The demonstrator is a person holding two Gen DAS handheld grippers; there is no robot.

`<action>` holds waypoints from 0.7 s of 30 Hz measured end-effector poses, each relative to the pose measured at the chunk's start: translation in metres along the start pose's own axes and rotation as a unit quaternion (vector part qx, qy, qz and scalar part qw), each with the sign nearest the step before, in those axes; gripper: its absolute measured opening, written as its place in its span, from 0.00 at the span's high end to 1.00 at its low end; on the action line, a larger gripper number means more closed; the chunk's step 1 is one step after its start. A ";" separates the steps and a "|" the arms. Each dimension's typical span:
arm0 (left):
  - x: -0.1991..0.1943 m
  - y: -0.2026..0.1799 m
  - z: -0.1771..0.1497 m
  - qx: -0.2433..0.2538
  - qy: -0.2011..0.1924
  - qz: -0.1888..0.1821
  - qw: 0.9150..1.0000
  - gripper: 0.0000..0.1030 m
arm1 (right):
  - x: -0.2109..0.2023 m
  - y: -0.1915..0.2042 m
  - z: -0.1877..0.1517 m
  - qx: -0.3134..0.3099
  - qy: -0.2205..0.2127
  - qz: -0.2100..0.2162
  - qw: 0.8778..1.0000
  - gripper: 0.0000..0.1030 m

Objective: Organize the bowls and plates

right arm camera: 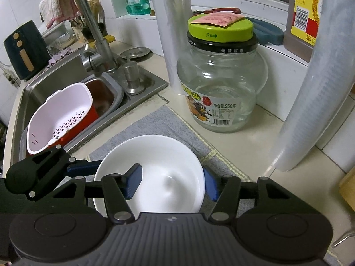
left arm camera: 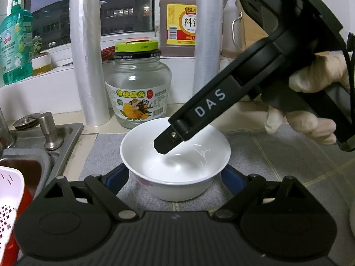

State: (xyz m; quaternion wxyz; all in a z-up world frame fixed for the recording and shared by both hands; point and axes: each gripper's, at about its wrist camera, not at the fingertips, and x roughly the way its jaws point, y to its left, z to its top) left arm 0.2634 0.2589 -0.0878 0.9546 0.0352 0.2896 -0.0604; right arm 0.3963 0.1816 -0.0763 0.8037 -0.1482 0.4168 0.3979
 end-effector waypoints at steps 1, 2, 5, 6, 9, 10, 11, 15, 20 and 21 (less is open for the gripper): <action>0.000 0.000 0.000 0.001 0.000 0.000 1.000 0.13 | 0.000 0.000 0.000 0.000 0.000 -0.002 1.000 0.38; 0.000 0.000 0.000 0.002 0.000 -0.001 1.000 0.13 | 0.000 0.001 0.000 0.000 0.000 -0.003 1.000 0.38; 0.000 0.000 0.000 0.005 0.001 -0.003 1.000 0.13 | 0.000 0.001 -0.001 -0.001 0.001 -0.004 1.000 0.38; -0.001 -0.001 0.000 0.005 0.001 -0.004 1.000 0.13 | -0.001 0.001 -0.002 -0.001 0.001 -0.005 1.000 0.38; -0.002 -0.002 0.001 0.009 0.002 -0.008 1.000 0.13 | -0.002 0.001 -0.003 -0.002 0.005 -0.007 1.000 0.38; -0.002 -0.002 0.002 0.010 0.003 -0.009 1.000 0.13 | -0.003 0.001 -0.004 -0.003 0.005 -0.007 1.000 0.38; -0.003 -0.003 0.003 0.011 0.004 -0.010 1.000 0.13 | -0.004 0.001 -0.005 -0.003 0.004 -0.007 1.000 0.38; -0.009 -0.008 0.003 0.015 0.008 -0.011 1.000 0.13 | -0.013 0.002 -0.011 -0.005 0.003 -0.002 1.000 0.38; -0.019 -0.016 0.005 0.019 0.010 -0.010 1.000 0.13 | -0.026 0.006 -0.018 -0.012 -0.001 0.001 1.000 0.38; -0.021 -0.018 0.005 0.018 0.010 -0.009 1.000 0.13 | -0.030 0.007 -0.019 -0.014 -0.002 0.002 1.000 0.38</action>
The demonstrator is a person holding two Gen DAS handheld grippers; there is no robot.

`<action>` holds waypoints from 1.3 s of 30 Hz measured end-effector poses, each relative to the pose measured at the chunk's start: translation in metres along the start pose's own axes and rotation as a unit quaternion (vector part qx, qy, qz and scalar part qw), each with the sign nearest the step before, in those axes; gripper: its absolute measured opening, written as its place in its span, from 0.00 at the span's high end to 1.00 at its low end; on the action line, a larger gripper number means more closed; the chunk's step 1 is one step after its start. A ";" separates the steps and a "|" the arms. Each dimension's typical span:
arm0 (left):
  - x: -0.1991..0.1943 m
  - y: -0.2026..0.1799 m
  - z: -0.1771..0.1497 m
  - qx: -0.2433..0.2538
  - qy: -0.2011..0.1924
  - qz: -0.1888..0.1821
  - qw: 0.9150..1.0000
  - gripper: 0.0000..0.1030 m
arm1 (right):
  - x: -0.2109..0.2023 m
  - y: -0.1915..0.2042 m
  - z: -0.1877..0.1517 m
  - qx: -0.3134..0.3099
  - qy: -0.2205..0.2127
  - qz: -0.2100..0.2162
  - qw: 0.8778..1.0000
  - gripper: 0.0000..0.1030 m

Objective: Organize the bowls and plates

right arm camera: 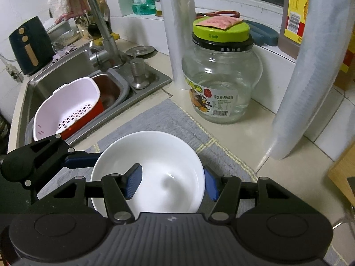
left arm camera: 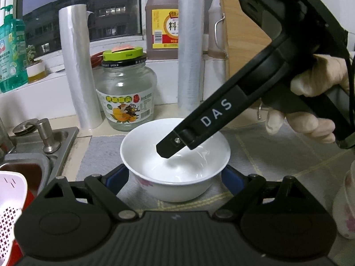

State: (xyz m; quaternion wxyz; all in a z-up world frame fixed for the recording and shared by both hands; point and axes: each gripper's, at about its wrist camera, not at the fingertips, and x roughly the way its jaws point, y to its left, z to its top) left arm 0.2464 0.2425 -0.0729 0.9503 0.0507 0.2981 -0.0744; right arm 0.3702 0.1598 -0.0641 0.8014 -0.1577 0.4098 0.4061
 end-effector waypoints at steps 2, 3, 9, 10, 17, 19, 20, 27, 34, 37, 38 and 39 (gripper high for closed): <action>-0.005 -0.005 0.000 0.001 -0.001 0.001 1.000 0.13 | -0.007 0.003 -0.003 -0.005 -0.002 0.000 1.000 0.37; -0.008 -0.007 0.000 0.001 -0.001 0.001 1.000 0.13 | -0.010 0.004 -0.005 -0.007 -0.003 -0.002 1.000 0.37; -0.024 -0.022 0.002 0.003 0.000 -0.001 1.000 0.13 | -0.032 0.010 -0.018 -0.017 -0.007 -0.002 1.000 0.37; -0.028 -0.025 0.002 0.005 0.000 -0.001 1.000 0.13 | -0.037 0.012 -0.020 -0.019 -0.008 -0.002 1.000 0.37; -0.050 -0.045 0.006 0.015 0.003 -0.004 1.000 0.13 | -0.067 0.017 -0.036 -0.018 -0.022 0.004 1.000 0.37; -0.056 -0.051 0.007 0.016 0.003 -0.006 1.000 0.13 | -0.078 0.018 -0.042 -0.020 -0.027 0.004 0.999 0.37; -0.058 -0.054 0.007 0.016 0.002 -0.007 1.000 0.13 | -0.083 0.019 -0.044 -0.023 -0.029 0.003 0.999 0.37; -0.068 -0.074 0.009 0.019 0.006 -0.019 1.000 0.13 | -0.109 0.019 -0.062 -0.029 -0.038 -0.003 0.999 0.37; -0.080 -0.094 0.010 0.028 0.003 -0.028 0.999 0.13 | -0.132 0.015 -0.081 -0.023 -0.048 -0.006 0.999 0.37; -0.084 -0.102 0.010 0.031 0.005 -0.032 0.999 0.13 | -0.141 0.014 -0.088 -0.022 -0.052 -0.007 0.998 0.37; -0.085 -0.105 0.010 0.033 0.005 -0.033 0.999 0.13 | -0.144 0.014 -0.091 -0.021 -0.052 -0.007 0.998 0.37; -0.086 -0.108 0.010 0.036 0.004 -0.033 0.999 0.13 | -0.147 0.013 -0.093 -0.020 -0.053 -0.008 0.998 0.37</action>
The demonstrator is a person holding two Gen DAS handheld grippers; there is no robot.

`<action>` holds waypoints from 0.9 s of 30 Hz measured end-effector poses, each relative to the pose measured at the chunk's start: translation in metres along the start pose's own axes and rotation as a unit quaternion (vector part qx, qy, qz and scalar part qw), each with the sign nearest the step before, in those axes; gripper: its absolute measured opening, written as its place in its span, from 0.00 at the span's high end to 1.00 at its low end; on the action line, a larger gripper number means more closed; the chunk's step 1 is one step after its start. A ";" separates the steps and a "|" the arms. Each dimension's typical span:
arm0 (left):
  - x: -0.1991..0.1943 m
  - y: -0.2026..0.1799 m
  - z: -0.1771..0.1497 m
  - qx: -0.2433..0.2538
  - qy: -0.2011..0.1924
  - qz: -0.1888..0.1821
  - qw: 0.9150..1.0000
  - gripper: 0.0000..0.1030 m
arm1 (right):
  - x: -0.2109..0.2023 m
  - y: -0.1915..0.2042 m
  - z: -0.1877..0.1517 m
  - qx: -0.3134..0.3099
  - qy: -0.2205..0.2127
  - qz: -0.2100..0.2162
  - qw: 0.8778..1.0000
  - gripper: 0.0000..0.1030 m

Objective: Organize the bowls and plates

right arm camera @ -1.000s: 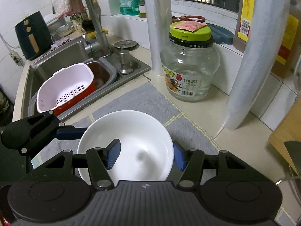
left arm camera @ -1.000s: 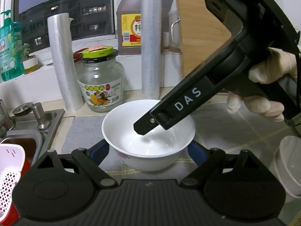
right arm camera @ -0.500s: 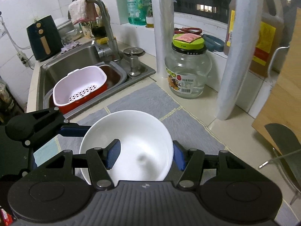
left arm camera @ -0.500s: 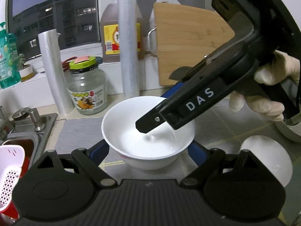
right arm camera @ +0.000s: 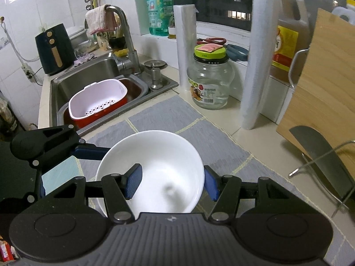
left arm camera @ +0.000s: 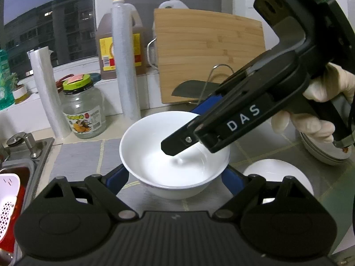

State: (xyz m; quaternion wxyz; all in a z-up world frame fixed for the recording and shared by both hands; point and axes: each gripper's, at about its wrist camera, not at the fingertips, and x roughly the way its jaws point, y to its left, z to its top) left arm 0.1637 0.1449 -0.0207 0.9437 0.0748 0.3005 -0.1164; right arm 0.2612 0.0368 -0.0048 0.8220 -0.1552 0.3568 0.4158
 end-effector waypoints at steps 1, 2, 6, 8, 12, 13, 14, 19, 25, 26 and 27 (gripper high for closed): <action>-0.001 -0.002 0.000 0.001 -0.001 -0.001 1.000 0.13 | -0.003 0.000 -0.002 0.002 -0.002 -0.001 1.000 0.37; -0.002 -0.005 0.001 0.002 -0.001 -0.003 1.000 0.13 | -0.006 -0.001 -0.005 0.003 -0.003 -0.002 1.000 0.37; -0.006 -0.017 0.003 0.009 -0.005 -0.008 1.000 0.13 | -0.018 -0.003 -0.014 0.006 -0.005 -0.006 1.000 0.37; -0.007 -0.022 0.003 0.011 -0.006 -0.010 1.000 0.13 | -0.024 -0.005 -0.018 0.010 -0.006 -0.006 1.000 0.37; -0.011 -0.035 0.004 0.015 -0.007 -0.014 1.000 0.13 | -0.035 -0.006 -0.027 0.009 -0.010 -0.010 1.000 0.37; -0.012 -0.037 0.004 0.016 -0.008 -0.016 1.000 0.13 | -0.038 -0.007 -0.029 0.011 -0.011 -0.010 1.000 0.37; -0.013 -0.040 0.004 0.017 -0.009 -0.016 1.000 0.13 | -0.041 -0.007 -0.030 0.012 -0.013 -0.011 1.000 0.37; -0.016 -0.052 0.006 0.020 -0.011 -0.022 0.999 0.13 | -0.058 -0.009 -0.040 0.014 -0.022 -0.015 1.000 0.37; -0.020 -0.071 0.004 0.027 -0.013 -0.031 0.999 0.13 | -0.075 -0.011 -0.054 0.016 -0.027 -0.022 0.999 0.37; -0.021 -0.074 0.004 0.027 -0.013 -0.033 0.999 0.13 | -0.077 -0.012 -0.057 0.016 -0.027 -0.024 0.999 0.37; -0.021 -0.077 0.004 0.027 -0.013 -0.035 0.999 0.13 | -0.079 -0.012 -0.059 0.017 -0.026 -0.025 0.999 0.37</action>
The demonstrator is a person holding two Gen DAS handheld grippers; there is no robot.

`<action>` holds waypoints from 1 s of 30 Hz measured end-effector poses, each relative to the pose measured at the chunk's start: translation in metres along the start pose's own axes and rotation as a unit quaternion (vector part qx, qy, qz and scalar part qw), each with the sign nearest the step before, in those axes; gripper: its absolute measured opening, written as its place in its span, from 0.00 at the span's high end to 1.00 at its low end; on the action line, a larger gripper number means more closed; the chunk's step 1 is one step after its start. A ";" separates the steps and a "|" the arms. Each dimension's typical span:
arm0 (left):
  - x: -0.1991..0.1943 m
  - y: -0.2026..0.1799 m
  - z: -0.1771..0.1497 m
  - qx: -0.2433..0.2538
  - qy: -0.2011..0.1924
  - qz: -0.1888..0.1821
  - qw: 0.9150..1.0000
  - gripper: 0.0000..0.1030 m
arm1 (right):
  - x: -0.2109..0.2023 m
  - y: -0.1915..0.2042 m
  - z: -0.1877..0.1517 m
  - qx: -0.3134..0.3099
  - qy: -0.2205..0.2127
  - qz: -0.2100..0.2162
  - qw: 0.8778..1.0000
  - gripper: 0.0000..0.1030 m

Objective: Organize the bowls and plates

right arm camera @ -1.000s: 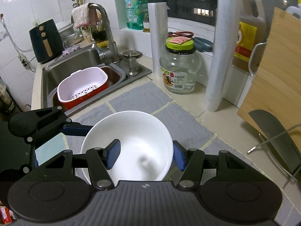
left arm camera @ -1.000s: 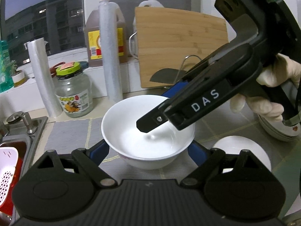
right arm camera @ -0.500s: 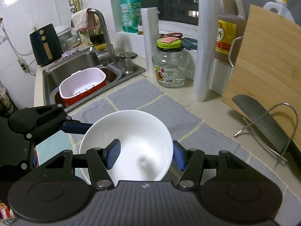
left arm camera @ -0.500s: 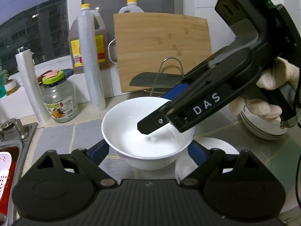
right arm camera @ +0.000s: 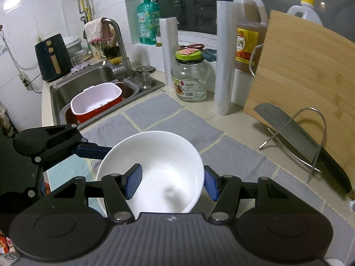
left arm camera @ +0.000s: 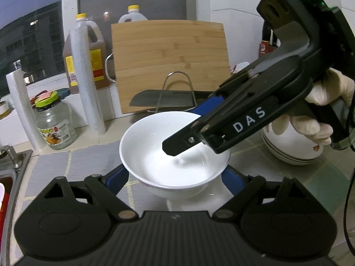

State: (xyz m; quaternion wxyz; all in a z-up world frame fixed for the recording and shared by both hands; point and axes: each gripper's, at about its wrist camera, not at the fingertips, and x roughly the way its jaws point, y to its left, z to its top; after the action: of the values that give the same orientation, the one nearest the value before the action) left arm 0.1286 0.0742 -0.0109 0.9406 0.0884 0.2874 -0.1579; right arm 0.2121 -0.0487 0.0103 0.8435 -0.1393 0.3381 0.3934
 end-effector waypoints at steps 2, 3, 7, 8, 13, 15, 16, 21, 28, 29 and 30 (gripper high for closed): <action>0.000 -0.006 -0.001 0.001 0.001 -0.003 1.000 0.13 | -0.004 -0.002 -0.006 0.002 0.001 -0.002 1.000 0.37; 0.000 -0.009 -0.001 0.001 0.001 -0.005 1.000 0.13 | -0.007 -0.002 -0.009 0.002 0.002 -0.003 1.000 0.37; -0.001 -0.021 -0.003 0.001 0.004 -0.009 1.000 0.13 | -0.013 -0.004 -0.020 0.003 0.007 -0.005 1.000 0.37; -0.001 -0.023 -0.003 0.000 0.004 -0.010 1.000 0.13 | -0.014 -0.005 -0.023 0.002 0.009 -0.005 1.000 0.37; 0.000 -0.033 -0.007 -0.005 0.009 -0.012 1.000 0.13 | -0.018 -0.007 -0.034 0.004 0.015 -0.003 1.000 0.37; 0.001 -0.035 -0.008 -0.006 0.011 -0.012 1.000 0.13 | -0.019 -0.007 -0.038 0.003 0.018 -0.003 1.000 0.37; 0.001 -0.036 -0.009 -0.007 0.013 -0.011 1.000 0.13 | -0.019 -0.006 -0.039 0.002 0.019 -0.003 1.000 0.37; -0.001 -0.038 -0.013 -0.006 0.019 -0.010 1.000 0.13 | -0.015 -0.005 -0.045 0.001 0.028 0.001 1.000 0.37; 0.002 -0.035 -0.021 -0.010 0.033 -0.010 0.999 0.13 | -0.005 -0.002 -0.051 -0.001 0.041 0.005 0.999 0.37; 0.002 -0.035 -0.022 -0.011 0.034 -0.011 0.999 0.13 | -0.004 -0.002 -0.052 -0.002 0.041 0.004 0.999 0.37; 0.003 -0.035 -0.023 -0.010 0.034 -0.011 0.999 0.13 | -0.003 -0.001 -0.051 -0.003 0.043 0.004 0.999 0.37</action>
State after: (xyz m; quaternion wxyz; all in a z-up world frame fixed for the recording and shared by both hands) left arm 0.1067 0.0467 -0.0339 0.9291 0.0813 0.3221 -0.1623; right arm 0.1878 -0.0772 -0.0252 0.8264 -0.1572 0.3733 0.3913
